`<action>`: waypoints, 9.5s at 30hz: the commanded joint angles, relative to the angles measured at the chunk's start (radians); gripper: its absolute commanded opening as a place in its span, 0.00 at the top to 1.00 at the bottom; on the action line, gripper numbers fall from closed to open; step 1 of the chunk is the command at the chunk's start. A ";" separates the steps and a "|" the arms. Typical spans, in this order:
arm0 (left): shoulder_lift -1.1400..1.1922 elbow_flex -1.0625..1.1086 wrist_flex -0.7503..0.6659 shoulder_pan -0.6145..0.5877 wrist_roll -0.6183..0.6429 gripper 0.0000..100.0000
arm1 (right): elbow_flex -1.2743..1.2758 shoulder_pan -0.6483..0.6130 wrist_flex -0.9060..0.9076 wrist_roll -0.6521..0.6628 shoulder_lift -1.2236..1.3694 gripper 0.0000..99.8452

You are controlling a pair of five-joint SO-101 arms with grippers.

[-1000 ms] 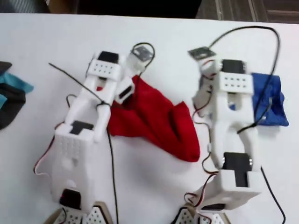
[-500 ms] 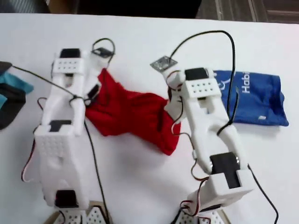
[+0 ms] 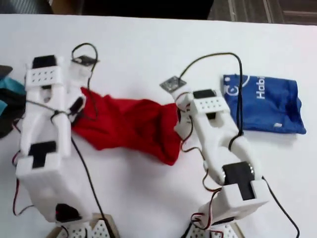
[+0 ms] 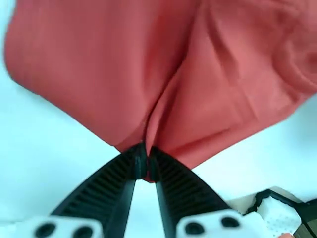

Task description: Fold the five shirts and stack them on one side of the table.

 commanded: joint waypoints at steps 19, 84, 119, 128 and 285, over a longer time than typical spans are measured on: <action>-0.388 0.263 -0.003 -0.015 -0.094 0.97 | -0.617 -0.168 0.091 -0.149 0.329 0.75; -0.387 0.816 -0.990 0.029 0.305 0.97 | -0.953 0.113 0.418 -0.091 0.185 0.73; -0.387 0.822 -1.008 0.029 0.302 0.97 | -0.506 0.104 0.271 -0.511 0.325 0.74; -0.387 0.822 -1.008 0.025 0.302 0.97 | -0.486 0.094 0.179 -0.511 0.470 0.74; -0.396 0.173 0.026 0.697 0.140 0.97 | -1.134 0.242 0.232 -0.327 0.394 0.98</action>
